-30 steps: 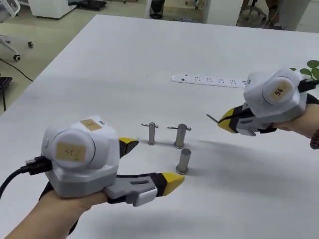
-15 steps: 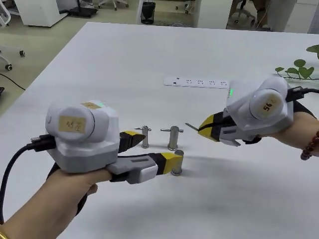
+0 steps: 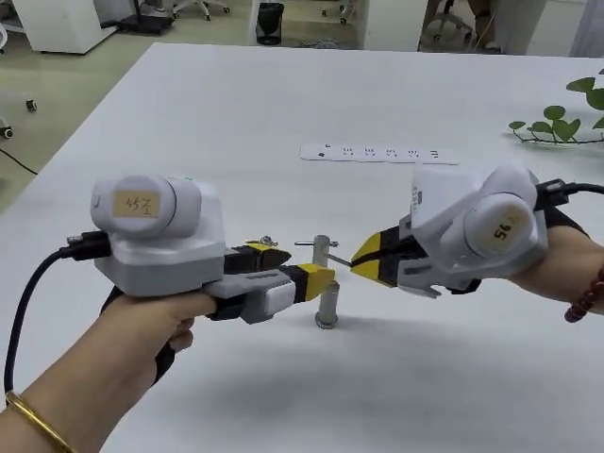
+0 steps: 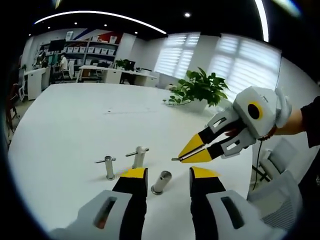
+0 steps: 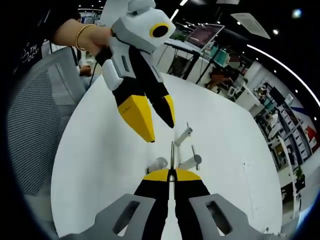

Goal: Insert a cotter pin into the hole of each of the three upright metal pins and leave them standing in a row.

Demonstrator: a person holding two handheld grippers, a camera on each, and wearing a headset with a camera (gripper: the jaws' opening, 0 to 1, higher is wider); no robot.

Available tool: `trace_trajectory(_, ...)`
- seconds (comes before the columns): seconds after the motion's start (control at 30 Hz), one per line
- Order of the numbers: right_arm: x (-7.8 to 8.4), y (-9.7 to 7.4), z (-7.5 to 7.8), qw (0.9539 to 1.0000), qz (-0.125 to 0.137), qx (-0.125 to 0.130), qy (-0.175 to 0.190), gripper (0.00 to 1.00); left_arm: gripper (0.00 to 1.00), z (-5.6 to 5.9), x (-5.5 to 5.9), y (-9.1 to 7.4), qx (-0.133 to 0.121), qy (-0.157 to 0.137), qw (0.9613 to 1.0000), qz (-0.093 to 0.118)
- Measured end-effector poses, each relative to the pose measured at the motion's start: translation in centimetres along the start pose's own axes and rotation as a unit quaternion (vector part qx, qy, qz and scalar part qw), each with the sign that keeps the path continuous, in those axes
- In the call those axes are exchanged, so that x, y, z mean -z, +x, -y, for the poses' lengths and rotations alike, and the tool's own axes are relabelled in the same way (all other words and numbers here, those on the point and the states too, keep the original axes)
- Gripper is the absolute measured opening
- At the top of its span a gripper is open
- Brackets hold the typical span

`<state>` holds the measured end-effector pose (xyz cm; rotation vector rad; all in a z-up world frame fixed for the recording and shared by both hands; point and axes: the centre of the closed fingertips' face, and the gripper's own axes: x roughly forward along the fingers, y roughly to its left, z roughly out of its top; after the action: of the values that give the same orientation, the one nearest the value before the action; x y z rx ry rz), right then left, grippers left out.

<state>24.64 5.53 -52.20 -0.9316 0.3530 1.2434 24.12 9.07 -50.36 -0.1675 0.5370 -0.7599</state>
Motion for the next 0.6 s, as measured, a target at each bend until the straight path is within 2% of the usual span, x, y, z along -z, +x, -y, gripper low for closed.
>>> trace_trajectory(0.17, -0.5, 0.1, -0.6, 0.9999, 0.006, -0.002, -0.011, 0.00, 0.24, 0.2, 0.2, 0.2, 0.003, -0.006, 1.0000, -0.002)
trace_trajectory(0.5, -1.4, 0.1, -1.6, 0.9992, 0.012, -0.008, -0.037, 0.00, 0.12, 0.8, 0.8, 0.4, 0.018, -0.045, 0.9988, -0.010)
trace_trajectory(0.6, -1.5, 0.1, -1.7, 0.9990, 0.012, -0.008, -0.043, 0.00, 0.09, 1.1, 0.7, 0.4, 0.027, -0.055, 0.9981, -0.005)
